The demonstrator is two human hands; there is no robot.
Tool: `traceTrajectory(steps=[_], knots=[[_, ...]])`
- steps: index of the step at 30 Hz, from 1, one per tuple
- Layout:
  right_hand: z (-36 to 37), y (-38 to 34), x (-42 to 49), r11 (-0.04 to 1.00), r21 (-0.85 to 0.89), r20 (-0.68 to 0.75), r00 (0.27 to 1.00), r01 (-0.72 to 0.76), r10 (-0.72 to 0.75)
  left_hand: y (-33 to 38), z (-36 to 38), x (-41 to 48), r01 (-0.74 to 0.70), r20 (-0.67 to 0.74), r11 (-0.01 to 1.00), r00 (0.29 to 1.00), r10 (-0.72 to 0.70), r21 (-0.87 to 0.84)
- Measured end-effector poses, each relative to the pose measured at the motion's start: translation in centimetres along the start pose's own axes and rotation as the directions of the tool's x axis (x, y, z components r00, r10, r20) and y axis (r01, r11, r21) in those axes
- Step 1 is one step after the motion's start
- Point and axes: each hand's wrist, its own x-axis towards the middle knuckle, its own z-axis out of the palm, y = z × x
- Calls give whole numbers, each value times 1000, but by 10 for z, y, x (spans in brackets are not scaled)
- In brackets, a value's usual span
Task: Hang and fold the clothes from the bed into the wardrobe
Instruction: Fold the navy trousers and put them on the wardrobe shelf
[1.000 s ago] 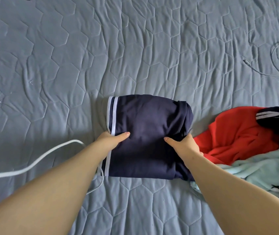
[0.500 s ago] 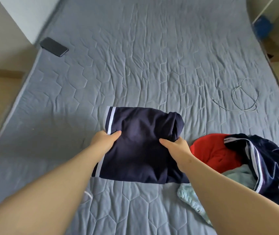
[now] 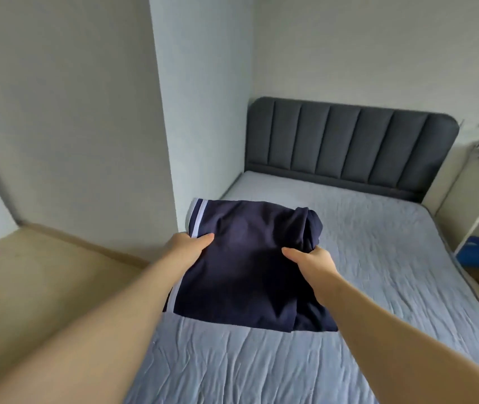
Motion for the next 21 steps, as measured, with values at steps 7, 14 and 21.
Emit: traceTrajectory(steps=[7, 14, 21], knots=[[53, -129, -77, 969, 58, 187, 951, 241, -248, 63, -157, -74, -104, -238, 993, 967, 89, -51], [145, -190, -161, 930, 163, 426, 827, 329, -367, 52, -293, -154, -135, -463, 985, 883, 73, -103], [262, -226, -241, 907, 238, 623, 661, 348, -417, 8, -417, -219, -153, -644, 976, 765, 19, -152]])
